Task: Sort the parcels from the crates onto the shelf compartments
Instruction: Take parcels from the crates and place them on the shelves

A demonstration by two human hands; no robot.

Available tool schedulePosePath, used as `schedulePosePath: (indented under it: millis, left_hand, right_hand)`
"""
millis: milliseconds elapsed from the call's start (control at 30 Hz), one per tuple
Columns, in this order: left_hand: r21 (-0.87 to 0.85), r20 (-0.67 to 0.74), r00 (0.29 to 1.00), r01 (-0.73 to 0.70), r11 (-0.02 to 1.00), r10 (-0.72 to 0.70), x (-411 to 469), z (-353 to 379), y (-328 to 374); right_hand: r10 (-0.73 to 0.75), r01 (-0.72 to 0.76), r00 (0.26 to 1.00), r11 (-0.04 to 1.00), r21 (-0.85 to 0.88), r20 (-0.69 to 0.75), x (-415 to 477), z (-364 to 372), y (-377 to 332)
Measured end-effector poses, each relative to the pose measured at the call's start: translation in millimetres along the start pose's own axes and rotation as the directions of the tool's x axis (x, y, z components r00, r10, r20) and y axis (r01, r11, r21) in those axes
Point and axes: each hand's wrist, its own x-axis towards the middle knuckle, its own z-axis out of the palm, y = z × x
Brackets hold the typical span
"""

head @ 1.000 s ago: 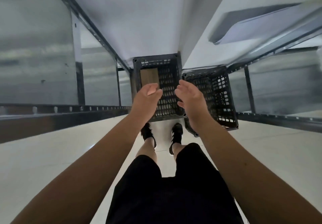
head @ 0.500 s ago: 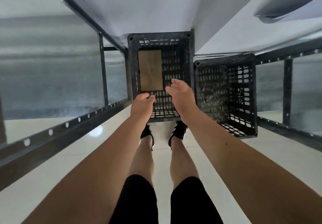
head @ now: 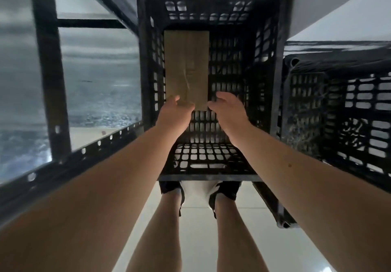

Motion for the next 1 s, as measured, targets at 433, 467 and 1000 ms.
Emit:
schedulePosePath:
  millis: [433, 467, 1000]
  left_hand:
    - [-0.152, -0.175, 0.981, 0.051, 0.987, -0.078, 101.6, 28.2, -12.1]
    - [-0.162, -0.192, 0.978, 0.047, 0.986, -0.079, 103.9, 31.0, -12.5]
    - [-0.072, -0.143, 0.983, 0.105, 0.992, -0.115, 116.7, 42.2, -4.0]
  right_hand:
    - [0.074, -0.073, 0.997, 0.997, 0.032, -0.020, 108.3, 30.2, 38.8]
    - [0.075, -0.074, 0.997, 0.997, 0.035, -0.014, 110.4, 34.7, 35.8]
    - [0.025, -0.042, 0.996, 0.976, -0.214, -0.084, 129.5, 12.0, 12.5]
